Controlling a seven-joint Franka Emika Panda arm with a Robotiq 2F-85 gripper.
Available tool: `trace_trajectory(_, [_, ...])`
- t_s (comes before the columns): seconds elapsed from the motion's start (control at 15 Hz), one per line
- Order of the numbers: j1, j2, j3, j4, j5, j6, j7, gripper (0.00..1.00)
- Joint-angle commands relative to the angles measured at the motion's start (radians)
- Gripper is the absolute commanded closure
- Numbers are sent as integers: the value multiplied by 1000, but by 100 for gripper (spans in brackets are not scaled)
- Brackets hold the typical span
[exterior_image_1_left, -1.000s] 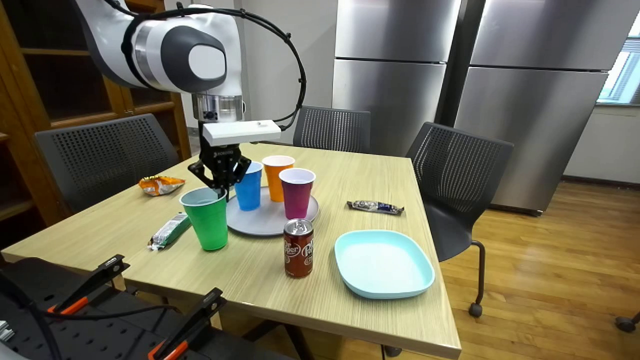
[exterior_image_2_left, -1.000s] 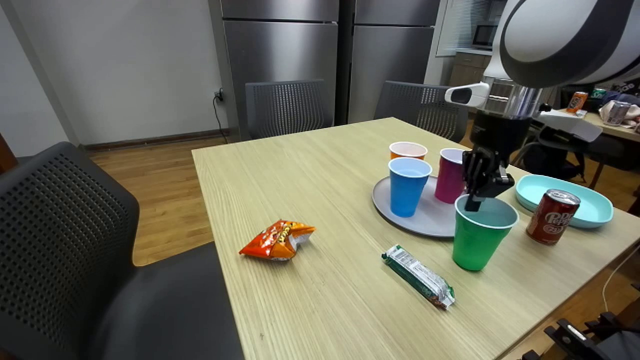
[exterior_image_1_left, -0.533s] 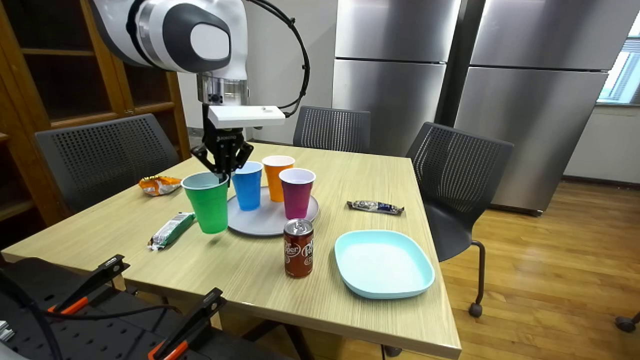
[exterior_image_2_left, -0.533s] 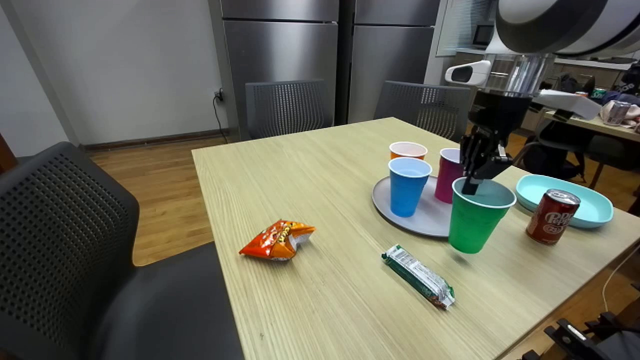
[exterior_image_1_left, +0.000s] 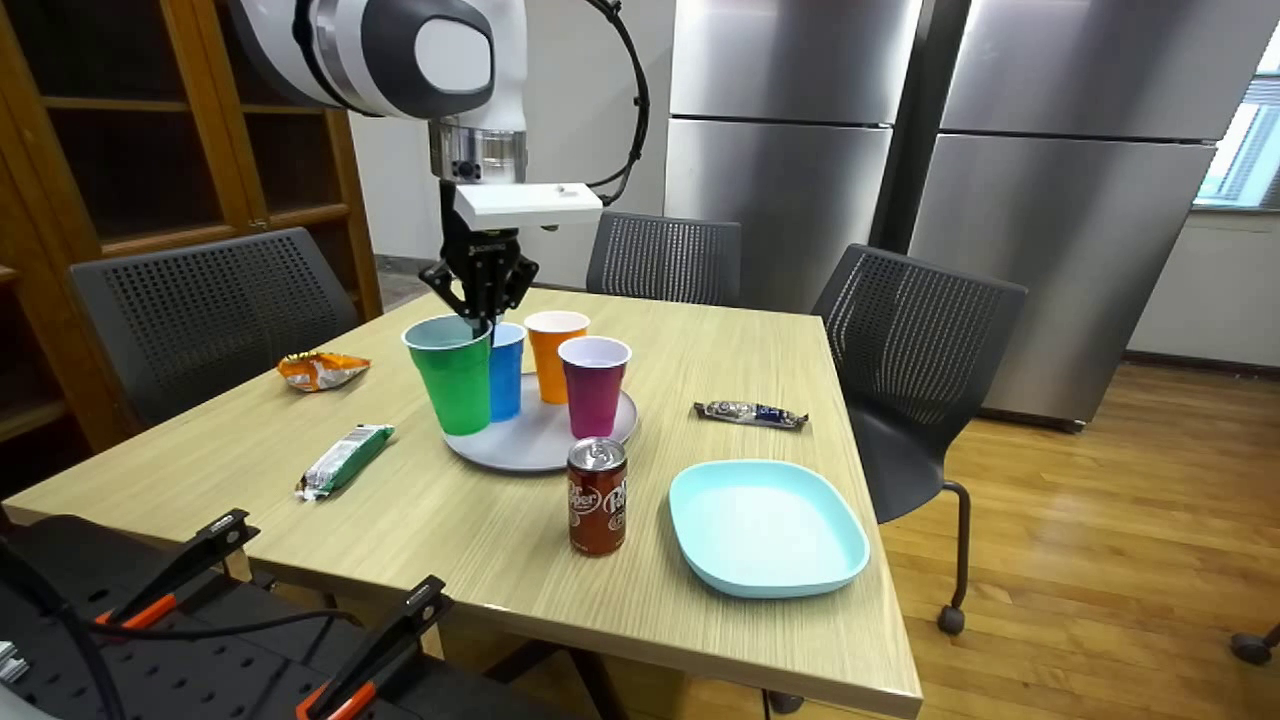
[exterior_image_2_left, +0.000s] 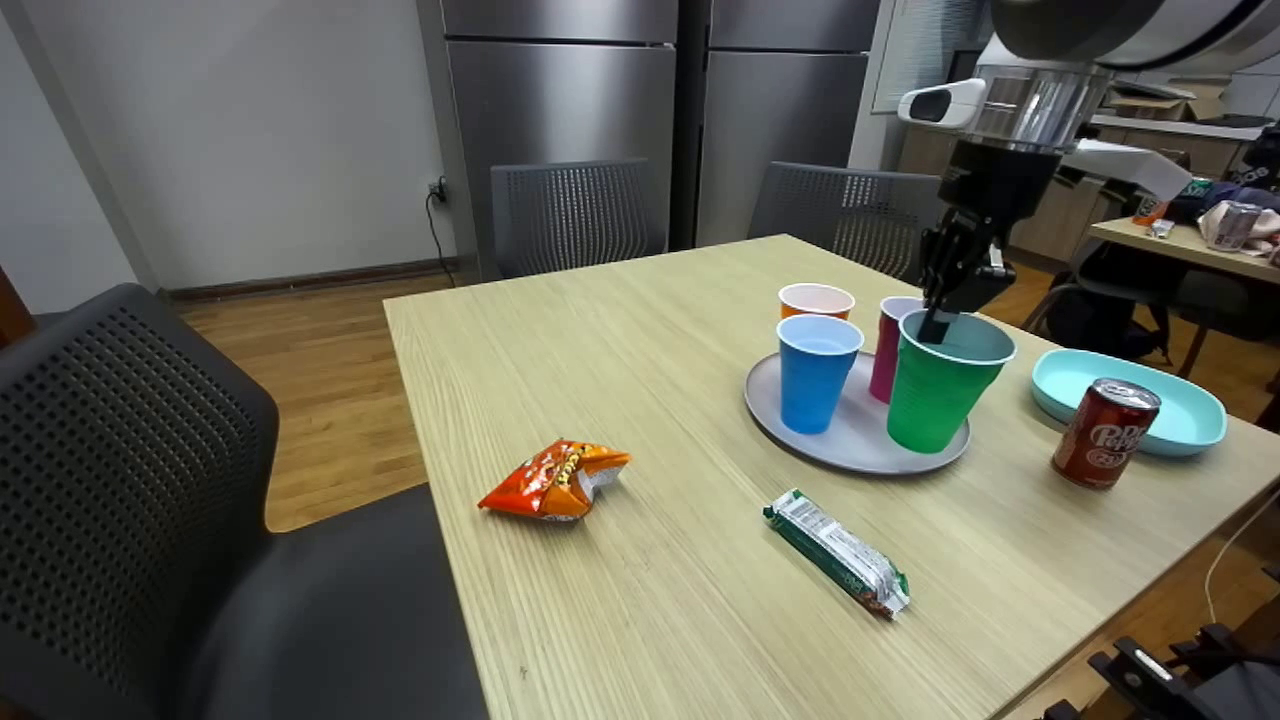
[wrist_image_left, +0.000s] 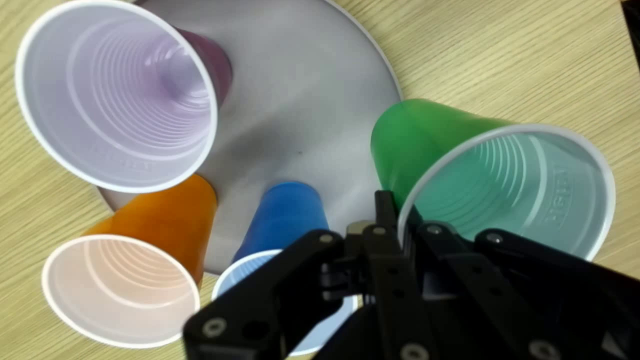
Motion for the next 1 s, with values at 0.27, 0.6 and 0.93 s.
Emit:
trace_trajectory(0.27, [-34,63,4,82,52,-20,-123,99])
trace_trajectory(0.6, [-58,111,13,123,54,-28,-150,99])
trace_trajectory(0.93, [-80,146,21,148,48,-33,-172,99])
